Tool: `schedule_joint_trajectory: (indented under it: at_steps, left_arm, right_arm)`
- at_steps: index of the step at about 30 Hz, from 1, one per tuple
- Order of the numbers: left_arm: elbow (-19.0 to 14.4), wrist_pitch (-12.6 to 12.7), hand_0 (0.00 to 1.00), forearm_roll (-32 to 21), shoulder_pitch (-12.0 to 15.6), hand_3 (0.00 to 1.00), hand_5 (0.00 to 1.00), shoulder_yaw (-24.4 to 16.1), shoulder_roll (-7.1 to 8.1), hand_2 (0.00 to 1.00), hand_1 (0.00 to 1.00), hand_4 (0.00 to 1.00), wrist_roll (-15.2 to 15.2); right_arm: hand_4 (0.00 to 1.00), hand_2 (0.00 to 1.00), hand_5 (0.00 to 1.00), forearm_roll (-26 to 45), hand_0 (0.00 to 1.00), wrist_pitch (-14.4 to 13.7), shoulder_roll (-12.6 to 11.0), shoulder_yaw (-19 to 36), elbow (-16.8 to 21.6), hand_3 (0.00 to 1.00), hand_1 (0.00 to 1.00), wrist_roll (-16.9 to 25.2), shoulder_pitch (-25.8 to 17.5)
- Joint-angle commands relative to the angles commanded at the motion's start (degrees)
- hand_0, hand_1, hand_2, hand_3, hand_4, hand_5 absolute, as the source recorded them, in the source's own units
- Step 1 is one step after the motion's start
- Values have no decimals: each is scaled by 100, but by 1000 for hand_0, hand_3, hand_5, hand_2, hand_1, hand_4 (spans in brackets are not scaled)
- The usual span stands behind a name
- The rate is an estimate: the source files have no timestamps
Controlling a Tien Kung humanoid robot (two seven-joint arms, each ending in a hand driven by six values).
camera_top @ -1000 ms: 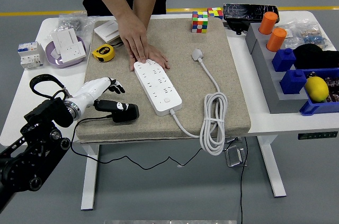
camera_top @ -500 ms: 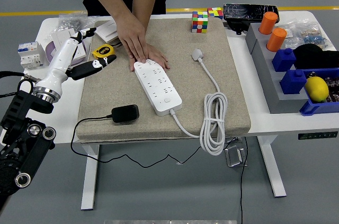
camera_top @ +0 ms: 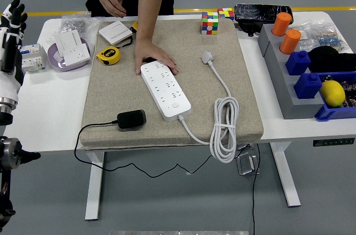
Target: Pick up the plug,place it near the board,insert it into the board,press the button
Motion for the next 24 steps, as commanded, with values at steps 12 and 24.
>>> schedule_joint_trajectory:
  at_steps: [12,24]
  left_arm:
    - [122,-986,888,-1203,256,855,998,-768,-102,847,886,998,715]
    - [135,-1101,868,-1026,170,848,998,-1035,-102,831,872,998,796]
  right_arm:
    - [998,735,895,-18,831,-43,2,-34,2,766,762,18,-47]
    - [998,736,897,1,833,-58,-19,-33,3,766,764,30,-37]
